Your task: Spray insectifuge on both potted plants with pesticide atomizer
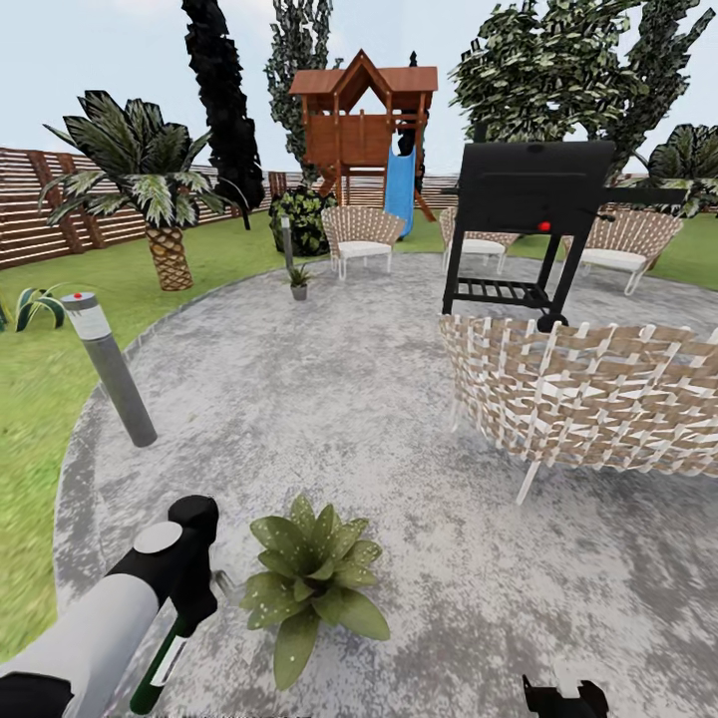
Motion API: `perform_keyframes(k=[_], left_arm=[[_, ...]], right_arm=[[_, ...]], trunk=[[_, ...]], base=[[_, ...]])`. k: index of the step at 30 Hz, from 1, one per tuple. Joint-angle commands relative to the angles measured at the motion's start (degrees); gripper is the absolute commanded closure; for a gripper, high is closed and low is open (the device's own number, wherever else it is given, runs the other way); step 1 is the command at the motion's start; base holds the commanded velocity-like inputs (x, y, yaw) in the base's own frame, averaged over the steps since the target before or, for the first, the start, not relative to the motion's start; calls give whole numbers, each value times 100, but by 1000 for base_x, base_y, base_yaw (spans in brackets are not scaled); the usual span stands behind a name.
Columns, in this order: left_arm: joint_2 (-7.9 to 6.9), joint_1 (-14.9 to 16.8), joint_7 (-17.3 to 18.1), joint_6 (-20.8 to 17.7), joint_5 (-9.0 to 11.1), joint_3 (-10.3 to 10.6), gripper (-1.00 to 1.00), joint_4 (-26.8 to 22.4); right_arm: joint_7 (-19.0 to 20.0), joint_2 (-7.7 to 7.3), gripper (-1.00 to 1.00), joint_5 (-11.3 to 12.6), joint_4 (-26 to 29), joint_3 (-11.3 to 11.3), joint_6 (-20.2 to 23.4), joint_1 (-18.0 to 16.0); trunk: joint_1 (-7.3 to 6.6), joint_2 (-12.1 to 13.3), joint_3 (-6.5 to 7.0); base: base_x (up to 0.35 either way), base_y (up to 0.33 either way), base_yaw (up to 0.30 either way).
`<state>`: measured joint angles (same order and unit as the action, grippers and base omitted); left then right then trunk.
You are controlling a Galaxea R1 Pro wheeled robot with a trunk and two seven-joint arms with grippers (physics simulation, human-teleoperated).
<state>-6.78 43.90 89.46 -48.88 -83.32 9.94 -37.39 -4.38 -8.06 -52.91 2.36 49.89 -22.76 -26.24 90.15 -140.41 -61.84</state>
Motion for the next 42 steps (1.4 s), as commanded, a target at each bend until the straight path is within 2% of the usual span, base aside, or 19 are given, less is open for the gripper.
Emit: perform_keyframes(k=[1,7,12,23,34,40,42], left_arm=[[0,0,54,-59,-31,26,100,-5],[22,-11,54,-69,-57,23,100,7],[34,-13,54,-76,-69,20,100,-17],[19,-5,54,-112,-79,8,100,-67],[9,-8,54,-113,-79,-12,100,-60],[2,-5,54,-113,-79,-26,100,-58],[-42,-4,54,-115,-79,-30,100,-31]], right_arm=[[-37,-2,-100,-61,-12,30,-18,-4],[-37,-2,-100,-61,-15,30,-18,-4],[-37,-2,-100,-61,-16,30,-18,-4],[-32,59,-100,-54,-16,38,-18,-4],[-37,59,-100,-53,-16,39,-18,-4],[-32,62,-100,-57,-16,39,-18,-4],[-29,60,-100,-61,-16,39,-18,-4]], trunk=[[-1,-2,-5],[-1,-2,-5],[-1,-2,-5],[-1,-2,-5],[-1,-2,-13],[-1,-2,-46],[-1,-2,-47]], base=[[0,0,237],[0,-14,269],[0,-223,277],[0,-271,22],[0,-272,215],[0,-271,30],[0,-205,0]])
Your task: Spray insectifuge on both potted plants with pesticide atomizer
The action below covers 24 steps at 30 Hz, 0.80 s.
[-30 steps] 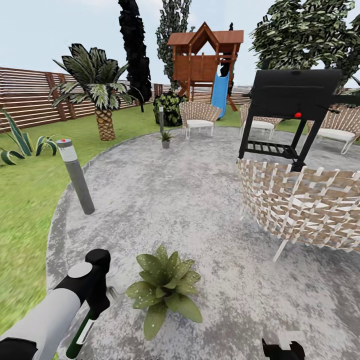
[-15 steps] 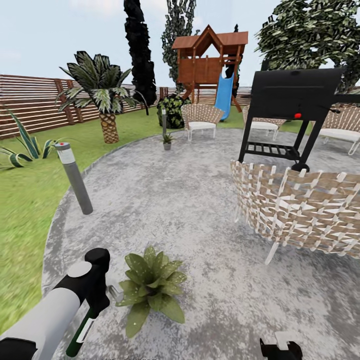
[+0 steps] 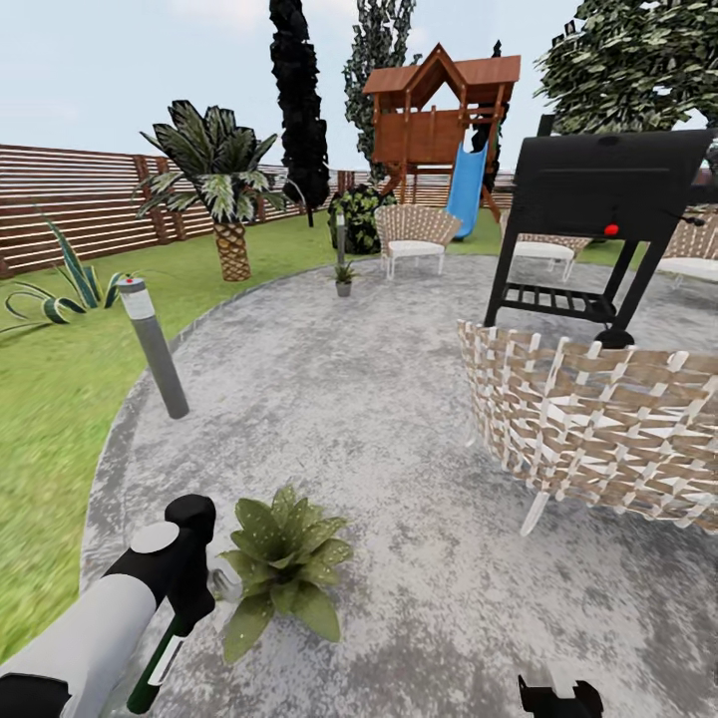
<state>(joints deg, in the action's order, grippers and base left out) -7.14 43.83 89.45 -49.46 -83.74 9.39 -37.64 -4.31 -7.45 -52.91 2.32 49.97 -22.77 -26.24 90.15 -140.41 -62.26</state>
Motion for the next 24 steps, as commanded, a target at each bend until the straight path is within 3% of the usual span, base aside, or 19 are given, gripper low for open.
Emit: perform_keyframes(k=[1,7,15,16,18,20,24], left_arm=[[-37,-1,55,-56,-39,22,100,14],[-144,-118,-107,-64,3,20,100,37],[-31,-484,-442,-73,73,-76,100,11],[90,-500,-767,-73,345,-84,100,-9],[232,-506,-1209,-81,545,-112,100,21],[208,-607,-1290,-73,591,-298,100,42],[237,-872,-1526,-73,632,-327,100,41]], right_arm=[[-36,-2,-100,-61,-12,31,-17,-4],[-43,-2,-100,-62,-12,31,-17,-4],[-34,-51,-100,-69,-12,23,-17,-4],[-28,-61,-100,-73,-12,22,-17,-4],[-27,-64,-100,-79,-12,22,-17,-4],[-27,-64,-100,-79,-20,14,-17,-4],[-34,-64,-100,-79,-21,14,-17,-4]], trunk=[[-1,-2,-5],[-1,-2,-5],[-1,-2,-5],[-1,-2,-5],[-1,-2,-5],[-1,-2,-5],[-1,-2,-5]], base=[[0,-133,14],[0,-37,222],[0,-1,107],[0,0,2],[0,0,0],[0,0,0],[0,0,0]])
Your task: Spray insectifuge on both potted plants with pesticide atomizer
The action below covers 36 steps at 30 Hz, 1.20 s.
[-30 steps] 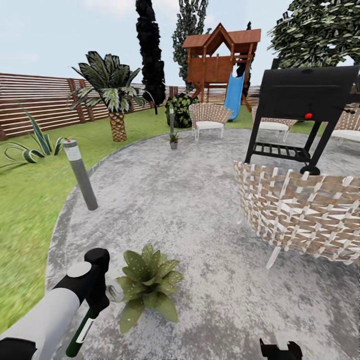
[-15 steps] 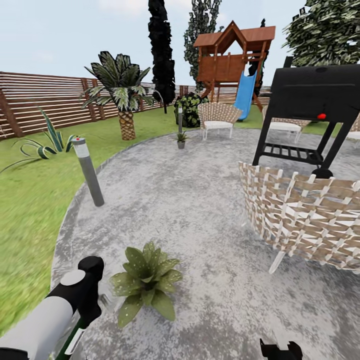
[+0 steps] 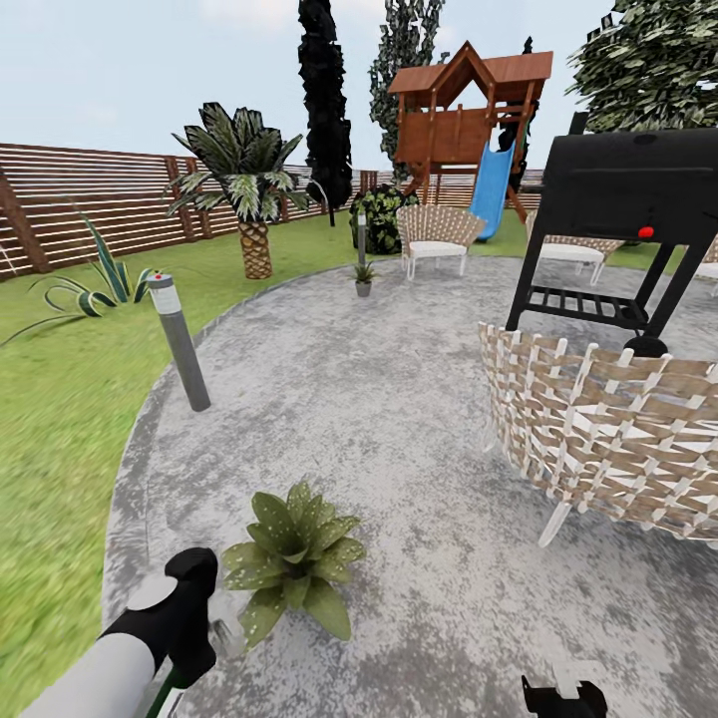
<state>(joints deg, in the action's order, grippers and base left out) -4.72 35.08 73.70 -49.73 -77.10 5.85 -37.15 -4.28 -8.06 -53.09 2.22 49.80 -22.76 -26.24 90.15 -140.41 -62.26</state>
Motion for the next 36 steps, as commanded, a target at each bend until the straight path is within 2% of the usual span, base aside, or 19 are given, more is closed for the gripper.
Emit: perform_keyframes(k=[1,3,4,5,6,8,11,12,15,16,19,20,22,24,29,36], left_arm=[[1,-21,-25,-46,48,24,100,-8],[-28,-39,-91,-43,288,27,100,-11],[-72,-81,-122,-33,430,-61,100,-6],[-77,-116,-135,-25,441,-115,100,-8],[-115,-175,-176,-2,453,-272,100,-16],[-117,-194,-191,10,457,-370,100,-48],[-11,-151,-136,11,460,-382,100,-89],[130,-80,-92,15,453,-366,100,-91],[248,311,210,26,407,-330,100,-40],[247,468,464,34,374,-257,100,-26],[204,806,1434,41,96,332,100,-14],[194,920,1630,46,-47,543,100,-14],[182,1162,1630,54,-297,743,100,-30],[182,1362,1630,52,-381,785,100,-57],[206,1923,1630,207,-394,819,100,4],[279,2008,1630,289,-394,827,100,231]], right_arm=[[-37,-2,-100,-61,-11,30,-18,-4],[-38,-2,-100,-61,-16,30,-16,-4],[-38,-2,-100,-61,-20,30,-13,-4],[-38,-2,-100,-61,-20,30,-11,-4],[-38,-2,-100,-61,-20,30,-10,-4],[-38,-2,-100,-61,-18,30,-10,-4],[-41,-2,-100,-54,-11,33,-10,-4],[-45,-2,-100,-53,-6,36,-11,-4],[-46,-2,-100,-52,-3,38,-10,-4],[-47,-2,-100,-52,-3,38,-9,-4],[-47,-2,-100,-52,-3,39,-9,-4],[-47,-2,-100,-52,-3,39,-9,-4],[-47,-2,-100,-52,-3,39,-11,-4],[-47,-2,-100,-52,-3,39,-12,-4],[-45,-2,-100,-52,-3,39,-11,-4],[-46,-2,-100,-52,-3,37,-13,-4]], trunk=[[-1,-2,-5],[-1,-2,-5],[-1,-2,-5],[-1,-2,-5],[-1,-2,-5],[-1,-2,-5],[-1,-2,-5],[-1,-2,-5],[-1,-2,-5],[-1,-2,-5],[-1,-2,-5],[-1,-2,-5],[-1,-2,-5],[-1,-2,-5],[-1,-2,-5],[-1,-2,-5]], base=[[0,0,0],[0,0,0],[0,0,0],[0,0,0],[0,0,0],[0,0,0],[0,0,0],[0,0,0],[0,0,0],[0,0,0],[0,0,0],[0,0,0],[0,0,0],[0,0,0],[0,0,0],[0,0,1]])
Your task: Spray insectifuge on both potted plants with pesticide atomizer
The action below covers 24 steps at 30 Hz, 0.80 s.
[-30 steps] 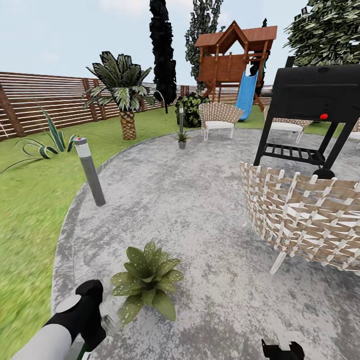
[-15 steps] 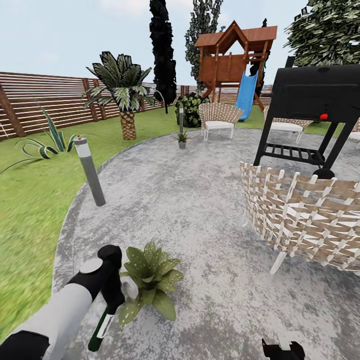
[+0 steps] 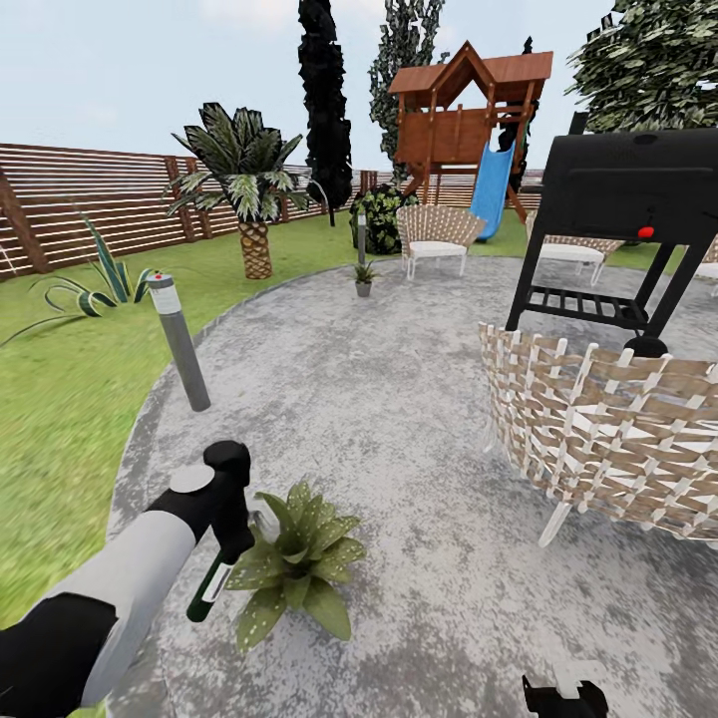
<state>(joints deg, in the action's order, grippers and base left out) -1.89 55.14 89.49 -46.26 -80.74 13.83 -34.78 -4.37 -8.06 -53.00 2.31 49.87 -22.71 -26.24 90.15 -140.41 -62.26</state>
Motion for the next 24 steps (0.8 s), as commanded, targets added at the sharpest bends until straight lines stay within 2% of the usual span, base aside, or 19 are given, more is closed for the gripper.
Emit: perform_keyframes(k=[1,18,24], left_arm=[[-6,-16,51,-52,-30,27,100,4],[4,-91,51,-49,-30,2,100,15],[19,-91,51,-50,-30,3,100,15]], right_arm=[[-37,-2,-100,-61,-11,31,-17,-4],[-37,15,-100,-52,-3,41,-23,-4],[-31,-5,-100,-57,-2,36,-30,-5]], trunk=[[-1,-2,-5],[-1,-2,-39],[-1,-2,-49]], base=[[0,0,76],[0,0,245],[0,-1,58]])
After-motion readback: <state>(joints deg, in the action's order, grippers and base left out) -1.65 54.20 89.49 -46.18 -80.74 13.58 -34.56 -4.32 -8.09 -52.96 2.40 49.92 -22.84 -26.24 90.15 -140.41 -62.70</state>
